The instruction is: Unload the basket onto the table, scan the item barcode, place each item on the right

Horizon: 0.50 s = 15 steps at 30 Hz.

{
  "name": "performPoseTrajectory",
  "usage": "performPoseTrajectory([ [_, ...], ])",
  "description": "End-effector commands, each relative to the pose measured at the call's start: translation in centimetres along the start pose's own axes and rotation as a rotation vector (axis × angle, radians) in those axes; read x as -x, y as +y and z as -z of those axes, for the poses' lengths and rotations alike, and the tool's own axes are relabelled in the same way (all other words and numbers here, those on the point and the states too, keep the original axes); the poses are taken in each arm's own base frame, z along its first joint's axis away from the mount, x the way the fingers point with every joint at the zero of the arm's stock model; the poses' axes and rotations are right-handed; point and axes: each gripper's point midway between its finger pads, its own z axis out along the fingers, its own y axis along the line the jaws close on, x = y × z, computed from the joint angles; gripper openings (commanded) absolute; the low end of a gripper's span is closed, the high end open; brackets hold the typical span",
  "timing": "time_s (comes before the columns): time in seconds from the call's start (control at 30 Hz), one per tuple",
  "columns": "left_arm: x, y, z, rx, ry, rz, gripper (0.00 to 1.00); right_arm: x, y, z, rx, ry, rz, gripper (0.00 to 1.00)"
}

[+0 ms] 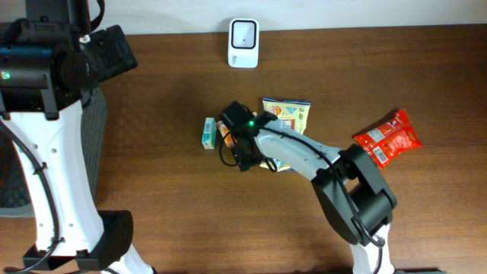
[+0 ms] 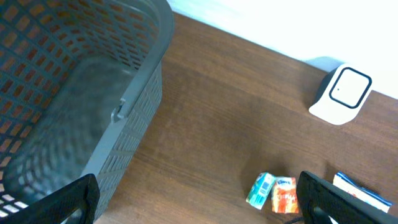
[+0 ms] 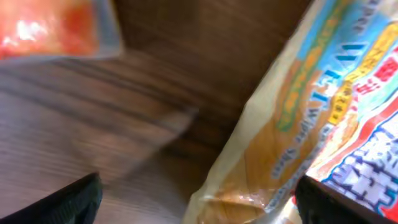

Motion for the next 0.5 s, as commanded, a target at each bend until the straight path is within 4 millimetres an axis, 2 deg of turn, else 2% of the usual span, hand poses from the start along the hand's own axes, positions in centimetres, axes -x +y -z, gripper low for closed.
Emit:
performPoseTrajectory([
  [0.0,0.0,0.1,0.0,0.007,-0.002,-0.012,0.99,-2.5,-3.6,-1.4,-0.199,0.039,-0.043,0.92],
  [0.1,0.0,0.1,-0.1,0.007,-0.002,-0.012,0.99,-2.3,-3.6,-1.1,-0.199,0.035,-0.044,0.34],
  [0.13,0.0,0.1,-0.1,0.007,-0.002,-0.012,0.99,-1.8,-3.6,-0.8,-0.196,0.025,-0.048,0.23],
  [0.17,0.0,0.1,-0.1,0.007,-0.002,-0.012,0.99,-1.2,-3.7,-0.3,-0.203,0.013,-0.051,0.07],
  [0.27,0.0,0.1,-0.1,0.007,-0.002,-0.012,0.99,0.9,-3.6,2.1,-0.184,-0.014,-0.064,0.04],
  [0.37,0.0,0.1,0.0,0.007,-0.002,-0.012,0.99,4.0,-3.9,6.5,-0.069,-0.028,-0.121,0.04],
  [0.4,0.0,0.1,-0.1,0.007,-0.002,-0.012,0.99,5.1,-4.0,8.1,0.052,-0.021,-0.169,0.04],
  [0.47,0.0,0.1,-0.1,0.007,-0.002,-0.012,0.99,7.1,-3.0,10.6,0.408,-0.022,-0.165,0.04],
])
